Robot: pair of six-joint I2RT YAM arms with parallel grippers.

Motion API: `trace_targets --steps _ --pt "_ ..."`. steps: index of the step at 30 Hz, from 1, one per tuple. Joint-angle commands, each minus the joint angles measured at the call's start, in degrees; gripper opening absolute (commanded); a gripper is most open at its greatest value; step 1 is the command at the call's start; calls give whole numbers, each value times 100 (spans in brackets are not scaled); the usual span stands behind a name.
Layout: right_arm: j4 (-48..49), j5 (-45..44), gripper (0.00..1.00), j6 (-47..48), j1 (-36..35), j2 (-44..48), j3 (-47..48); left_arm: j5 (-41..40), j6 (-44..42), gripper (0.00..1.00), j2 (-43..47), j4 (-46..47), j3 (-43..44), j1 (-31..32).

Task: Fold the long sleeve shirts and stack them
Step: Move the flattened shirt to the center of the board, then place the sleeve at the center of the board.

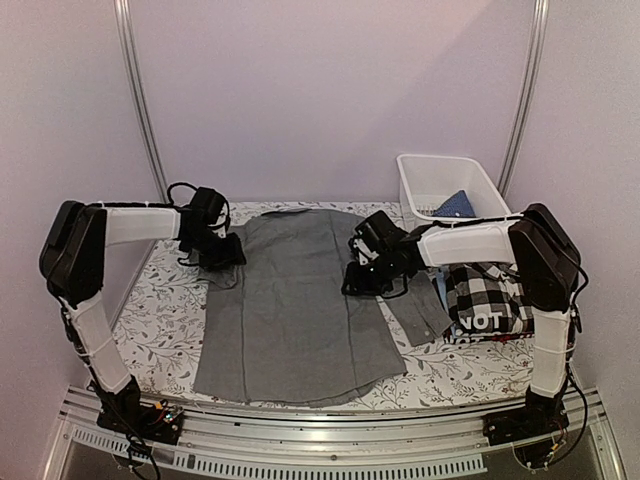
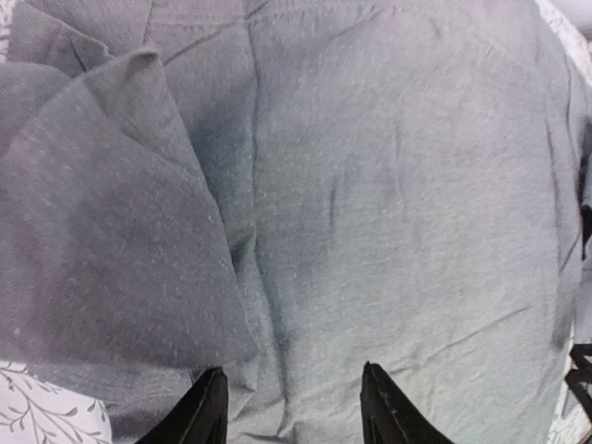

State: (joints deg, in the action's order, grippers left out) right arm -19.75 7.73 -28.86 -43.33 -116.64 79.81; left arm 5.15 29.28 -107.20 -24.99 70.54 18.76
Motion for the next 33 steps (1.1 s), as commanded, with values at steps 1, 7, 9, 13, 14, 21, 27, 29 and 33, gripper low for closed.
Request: trace_targets --steps 1,7,9,13,14,21,27,29,33 --pt "-227 62 40 23 -35 295 276 -127 -7 52 577 -137 206 -27" --pt "-363 70 51 111 -43 381 455 -502 478 56 910 -262 66 -653" --pt "-351 27 52 126 -52 424 452 -486 611 56 944 -130 -17 -964" --pt "-307 -27 54 126 -74 482 422 -285 692 57 742 69 137 -1515" --pt "-299 -38 55 126 -78 488 421 -258 660 59 600 43 285 -1616" --pt "-174 -138 57 107 -139 621 270 -46 429 65 -597 -314 1562 -2018" --pt "-83 -190 57 22 -195 815 79 101 388 53 -1086 -468 1964 -2052" --pt "-66 -201 57 6 -204 863 30 151 370 43 -1136 -460 1979 -2052" --pt "-48 -232 57 -21 -227 944 -30 283 324 8 -1013 -454 1963 -2002"
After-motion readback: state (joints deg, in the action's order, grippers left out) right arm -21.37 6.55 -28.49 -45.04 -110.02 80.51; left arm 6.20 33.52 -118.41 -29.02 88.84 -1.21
